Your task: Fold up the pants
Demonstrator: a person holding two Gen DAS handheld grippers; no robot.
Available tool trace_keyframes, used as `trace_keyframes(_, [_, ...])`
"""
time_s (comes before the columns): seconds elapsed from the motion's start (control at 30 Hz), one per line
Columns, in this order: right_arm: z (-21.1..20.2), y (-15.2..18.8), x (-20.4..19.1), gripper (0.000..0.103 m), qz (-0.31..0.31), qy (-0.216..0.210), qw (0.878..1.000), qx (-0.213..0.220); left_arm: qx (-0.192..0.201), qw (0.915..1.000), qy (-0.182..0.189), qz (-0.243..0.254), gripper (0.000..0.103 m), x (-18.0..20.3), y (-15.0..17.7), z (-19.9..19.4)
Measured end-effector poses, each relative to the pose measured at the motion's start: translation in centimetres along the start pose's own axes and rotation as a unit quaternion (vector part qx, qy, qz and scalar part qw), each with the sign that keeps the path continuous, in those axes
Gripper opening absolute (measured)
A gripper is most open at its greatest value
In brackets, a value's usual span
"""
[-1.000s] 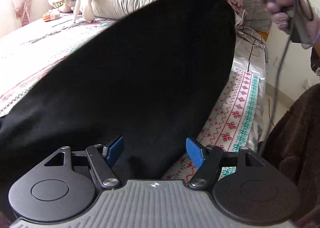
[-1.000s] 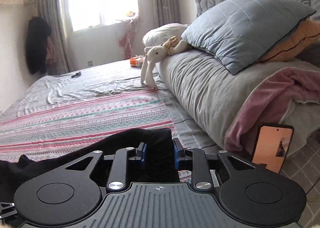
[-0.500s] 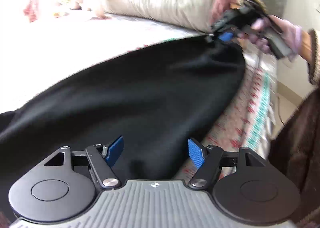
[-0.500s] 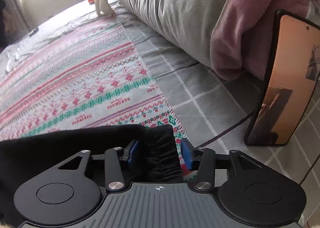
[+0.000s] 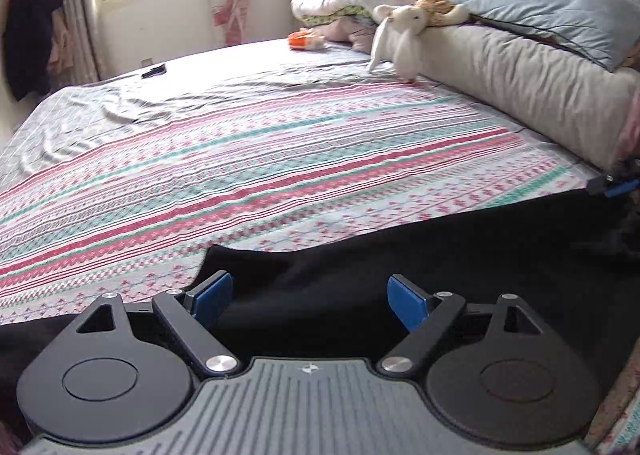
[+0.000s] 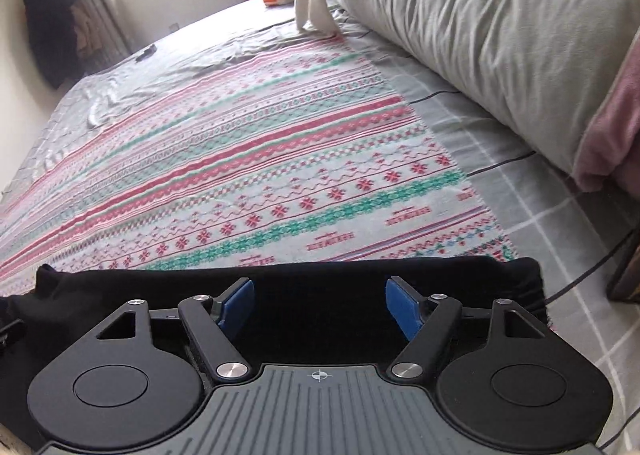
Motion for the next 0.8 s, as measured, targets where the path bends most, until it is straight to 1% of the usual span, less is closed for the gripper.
trace_keyframes(0.07, [0.5, -0.1, -1.3, 0.074, -0.015, 0.003, 1.0, -0.002, -0.011, 0.9996, -0.024, -0.012, 0.103, -2.2, -0.4, 1.8])
trace_keyframes(0.13, [0.5, 0.2, -2.5, 0.074, -0.03, 0.004, 1.0, -0.004, -0.022, 0.999, -0.032, -0.022, 0.099, -3.9, -0.6, 3.3])
trace_keyframes(0.23, [0.6, 0.5, -3.8, 0.074, -0.05, 0.005, 0.999, -0.005, -0.03, 0.9987, -0.026, -0.033, 0.095, -5.7, -1.2, 5.1])
trace_keyframes(0.3, [0.6, 0.7, -4.5, 0.074, -0.063, 0.008, 0.998, -0.007, -0.046, 0.9981, -0.018, -0.038, 0.091, -6.7, -1.6, 6.4])
trace_keyframes(0.37, [0.8, 1.0, -4.9, 0.074, -0.077, 0.01, 0.997, -0.01, -0.074, 0.9956, 0.003, -0.057, 0.072, -7.1, -1.5, 7.8])
trace_keyframes(0.4, [1.0, 1.1, -5.1, 0.074, -0.083, 0.012, 0.996, -0.013, -0.08, 0.9937, 0.023, -0.075, 0.051, -7.1, -1.4, 8.0])
trace_keyframes(0.43, [1.1, 1.2, -5.1, 0.074, -0.087, 0.014, 0.996, -0.015, -0.073, 0.9934, 0.016, -0.088, 0.038, -7.3, -1.7, 7.8])
trace_keyframes(0.47, [1.3, 1.4, -5.1, 0.074, -0.092, 0.017, 0.995, -0.018, -0.053, 0.9943, 0.009, -0.092, 0.038, -7.3, -2.2, 7.2])
trace_keyframes(0.53, [1.7, 1.5, -4.9, 0.074, -0.095, 0.022, 0.995, -0.022, 0.002, 0.9937, -0.003, -0.112, 0.038, -7.7, -3.5, 5.2])
trace_keyframes(0.57, [1.9, 1.5, -4.7, 0.074, -0.095, 0.025, 0.995, -0.025, 0.017, 0.9928, -0.015, -0.117, 0.038, -8.1, -4.0, 4.8])
trace_keyframes(0.6, [2.2, 1.6, -4.5, 0.074, -0.093, 0.025, 0.995, -0.027, 0.013, 0.9926, -0.031, -0.117, 0.039, -8.6, -4.1, 5.2])
trace_keyframes(0.63, [2.4, 1.7, -4.4, 0.074, -0.092, 0.025, 0.995, -0.031, -0.003, 0.9925, -0.038, -0.116, 0.039, -8.8, -4.0, 6.0])
trace_keyframes(0.67, [2.9, 1.8, -4.3, 0.074, -0.091, 0.026, 0.995, -0.037, -0.025, 0.9924, -0.042, -0.113, 0.039, -8.7, -3.6, 7.1])
trace_keyframes(0.7, [3.3, 2.0, -4.1, 0.074, -0.09, 0.029, 0.995, -0.043, -0.044, 0.9918, -0.051, -0.108, 0.042, -8.7, -3.3, 8.4])
trace_keyframes(0.73, [3.7, 2.1, -3.9, 0.074, -0.092, 0.035, 0.994, -0.049, -0.049, 0.9915, -0.066, -0.102, 0.05, -8.4, -3.0, 8.8])
trace_keyframes(0.77, [4.1, 2.2, -3.5, 0.074, -0.093, 0.043, 0.993, -0.052, -0.043, 0.9915, -0.076, -0.096, 0.053, -8.1, -3.1, 8.6])
trace_keyframes(0.8, [4.2, 2.3, -3.2, 0.074, -0.094, 0.05, 0.993, -0.053, -0.031, 0.9914, -0.083, -0.096, 0.06, -7.7, -3.2, 8.0])
Point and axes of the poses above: each gripper's, at about its wrist camera, not at the fingertips, and z roughly the way its jaws point, x to its right, y to its underside, the point moved 8 cm from there along z, roughly the way its jaws point, and after that the axes turned 6 degrees about -z, right-handed, at the moved point
